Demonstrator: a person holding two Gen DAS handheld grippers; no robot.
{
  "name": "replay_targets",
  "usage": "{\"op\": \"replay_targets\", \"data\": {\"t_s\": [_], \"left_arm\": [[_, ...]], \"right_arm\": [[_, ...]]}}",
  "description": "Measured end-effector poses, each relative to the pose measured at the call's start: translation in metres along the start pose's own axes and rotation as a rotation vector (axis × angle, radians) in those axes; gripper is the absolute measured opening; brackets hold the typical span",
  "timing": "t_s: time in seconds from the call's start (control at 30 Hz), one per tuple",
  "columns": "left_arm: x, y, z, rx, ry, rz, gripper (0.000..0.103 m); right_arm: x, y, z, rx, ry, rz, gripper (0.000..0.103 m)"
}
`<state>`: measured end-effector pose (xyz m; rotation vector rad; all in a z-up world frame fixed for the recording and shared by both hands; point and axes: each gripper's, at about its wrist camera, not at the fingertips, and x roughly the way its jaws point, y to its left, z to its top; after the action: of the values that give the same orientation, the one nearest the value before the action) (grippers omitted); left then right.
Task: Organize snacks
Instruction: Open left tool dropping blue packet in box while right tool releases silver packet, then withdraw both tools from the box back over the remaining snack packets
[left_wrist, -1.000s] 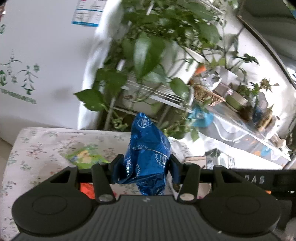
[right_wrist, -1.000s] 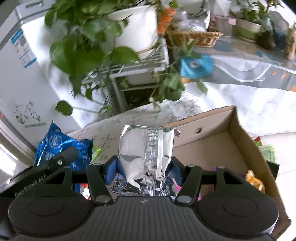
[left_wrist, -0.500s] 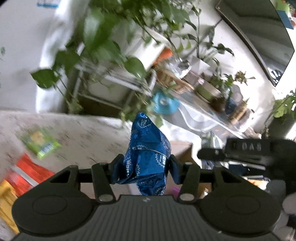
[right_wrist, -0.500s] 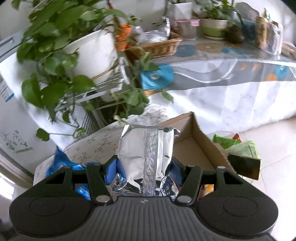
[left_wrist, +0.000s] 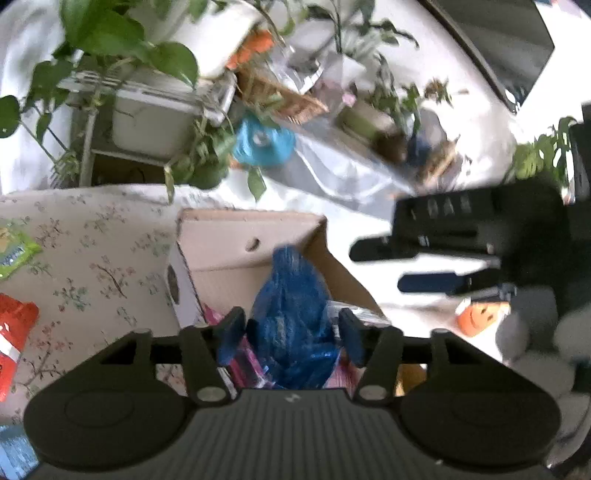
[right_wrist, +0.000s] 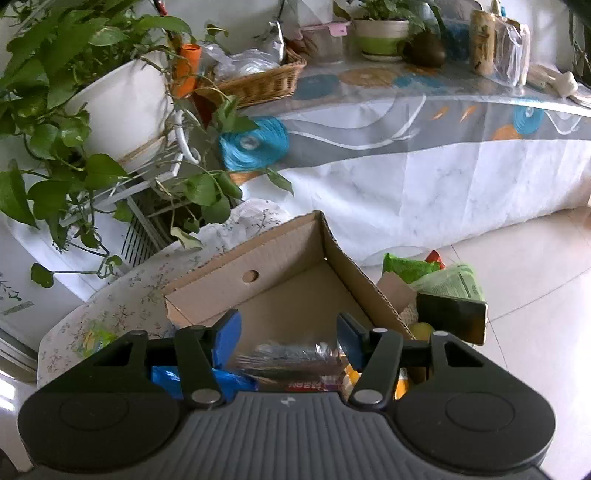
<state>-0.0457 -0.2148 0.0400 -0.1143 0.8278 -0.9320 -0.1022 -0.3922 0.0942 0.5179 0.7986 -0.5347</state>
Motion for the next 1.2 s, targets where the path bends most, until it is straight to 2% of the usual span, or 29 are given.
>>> {"op": "replay_targets", "data": {"t_s": [0.03, 0.1, 0.3, 0.7, 1.0, 1.2], "left_arm": [[0.001, -0.003, -0.003, 0.007, 0.008, -0.001, 0.070], [-0.001, -0.006, -0.005, 0.014, 0.008, 0.001, 0.078], [-0.021, 0.002, 0.006, -0.001, 0.007, 0.030, 0.087], [-0.068, 0.061, 0.026, -0.062, 0.014, 0.172, 0.090], [-0.112, 0.117, 0.037, -0.112, -0.048, 0.271, 0.092], [-0.124, 0.146, 0.039, -0.162, -0.049, 0.327, 0.092]], "right_arm": [[0.001, -0.001, 0.000, 0.003, 0.005, -0.002, 0.065], [0.003, -0.002, 0.000, 0.008, 0.013, -0.007, 0.066], [-0.001, -0.004, 0.001, 0.050, 0.017, 0.040, 0.073], [-0.001, 0.014, 0.000, 0.018, 0.019, 0.086, 0.079], [0.002, 0.041, -0.006, -0.043, 0.030, 0.119, 0.081], [0.006, 0.065, -0.011, -0.089, 0.047, 0.140, 0.081]]}}
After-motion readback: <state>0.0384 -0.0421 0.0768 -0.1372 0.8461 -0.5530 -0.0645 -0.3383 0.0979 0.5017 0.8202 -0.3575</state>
